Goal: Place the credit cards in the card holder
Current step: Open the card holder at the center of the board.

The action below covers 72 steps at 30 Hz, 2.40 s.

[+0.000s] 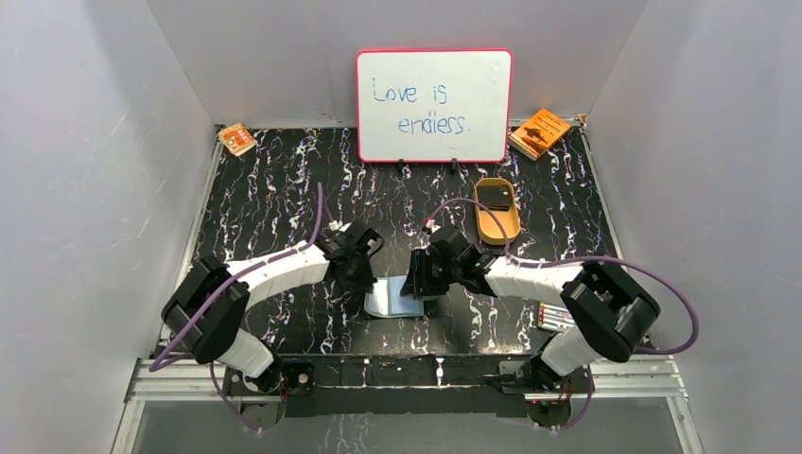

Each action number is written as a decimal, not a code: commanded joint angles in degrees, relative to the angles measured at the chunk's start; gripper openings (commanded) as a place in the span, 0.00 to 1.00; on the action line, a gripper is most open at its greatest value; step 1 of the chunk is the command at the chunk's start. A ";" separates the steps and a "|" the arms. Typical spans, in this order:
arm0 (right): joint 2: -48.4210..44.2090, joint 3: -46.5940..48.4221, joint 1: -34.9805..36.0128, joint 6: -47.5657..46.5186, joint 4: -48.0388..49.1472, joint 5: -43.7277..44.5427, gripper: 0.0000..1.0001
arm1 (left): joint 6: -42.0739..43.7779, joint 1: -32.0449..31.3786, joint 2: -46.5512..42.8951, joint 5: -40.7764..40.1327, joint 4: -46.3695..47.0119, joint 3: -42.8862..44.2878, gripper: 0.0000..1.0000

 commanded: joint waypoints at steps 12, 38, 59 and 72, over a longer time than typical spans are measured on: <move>2.40 3.57 -0.07 -2.87 -4.48 3.30 0.47 | 3.59 0.52 -7.45 -4.45 -4.63 1.39 0.62; 2.54 5.74 -0.03 -3.71 -7.24 3.94 0.46 | -1.52 0.57 -10.77 10.51 12.85 -5.14 0.11; 1.81 4.22 -0.02 -2.73 -11.47 5.48 0.46 | 0.64 0.60 -3.77 6.66 16.76 -14.00 0.02; 7.53 6.40 1.05 -3.95 -12.79 6.06 0.50 | 0.49 0.56 -5.41 7.65 18.34 -14.97 0.16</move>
